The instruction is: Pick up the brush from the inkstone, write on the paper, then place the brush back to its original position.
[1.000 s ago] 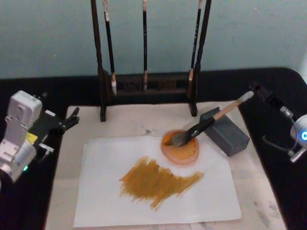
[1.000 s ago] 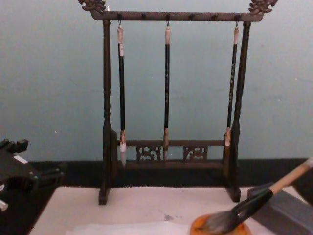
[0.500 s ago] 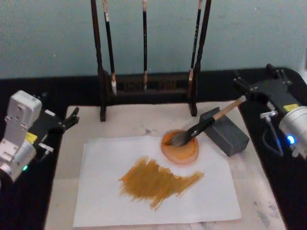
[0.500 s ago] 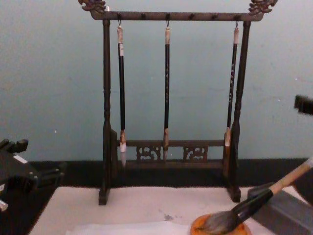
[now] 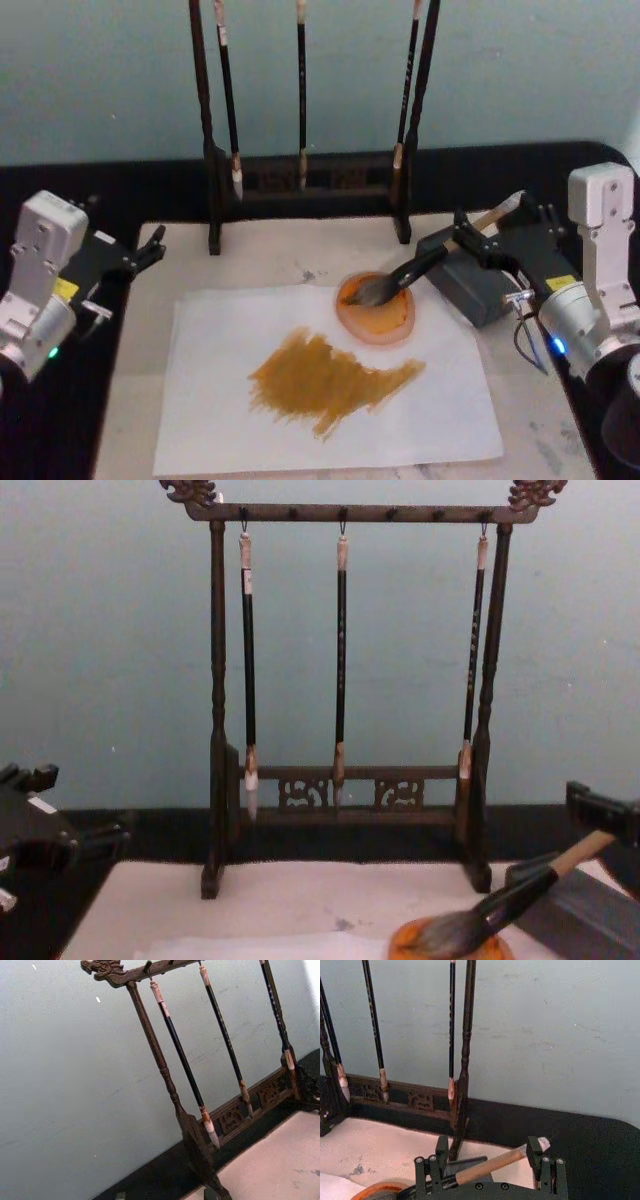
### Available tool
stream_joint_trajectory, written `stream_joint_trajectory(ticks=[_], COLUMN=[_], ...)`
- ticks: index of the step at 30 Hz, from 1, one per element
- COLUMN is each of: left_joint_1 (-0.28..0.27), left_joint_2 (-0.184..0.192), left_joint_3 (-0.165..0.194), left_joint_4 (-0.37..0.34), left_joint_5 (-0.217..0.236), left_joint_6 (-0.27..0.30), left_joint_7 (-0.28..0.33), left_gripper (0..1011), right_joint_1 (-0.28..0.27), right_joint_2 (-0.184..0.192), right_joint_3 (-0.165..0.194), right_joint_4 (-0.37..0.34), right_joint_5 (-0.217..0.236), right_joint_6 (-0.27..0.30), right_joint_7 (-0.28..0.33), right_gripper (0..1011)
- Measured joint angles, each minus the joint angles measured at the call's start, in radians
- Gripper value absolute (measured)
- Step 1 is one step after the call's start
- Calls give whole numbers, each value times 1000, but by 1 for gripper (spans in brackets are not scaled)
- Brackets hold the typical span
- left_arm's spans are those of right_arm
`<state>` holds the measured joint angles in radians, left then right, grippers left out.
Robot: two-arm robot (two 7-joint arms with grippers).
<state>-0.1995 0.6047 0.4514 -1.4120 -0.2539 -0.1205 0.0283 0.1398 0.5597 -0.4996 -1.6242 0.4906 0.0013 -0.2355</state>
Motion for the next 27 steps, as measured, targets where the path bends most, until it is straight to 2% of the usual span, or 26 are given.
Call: stream_joint_trajectory(ticks=[5, 27], left_joint_1=[0, 0], left_joint_2=[0, 0], left_joint_3=[0, 0], left_joint_4=[0, 0], left_joint_5=[0, 0], left_joint_6=[0, 0], left_joint_7=[0, 0], left_gripper=[1010, 1010], right_joint_1=[-10, -9], right_joint_2=[-13, -12], right_joint_3=[6, 8], right_joint_4=[21, 18], right_joint_5=[-12, -9], right_joint_6=[-22, -20], right_joint_7=[16, 14], right_gripper=[1000, 1000])
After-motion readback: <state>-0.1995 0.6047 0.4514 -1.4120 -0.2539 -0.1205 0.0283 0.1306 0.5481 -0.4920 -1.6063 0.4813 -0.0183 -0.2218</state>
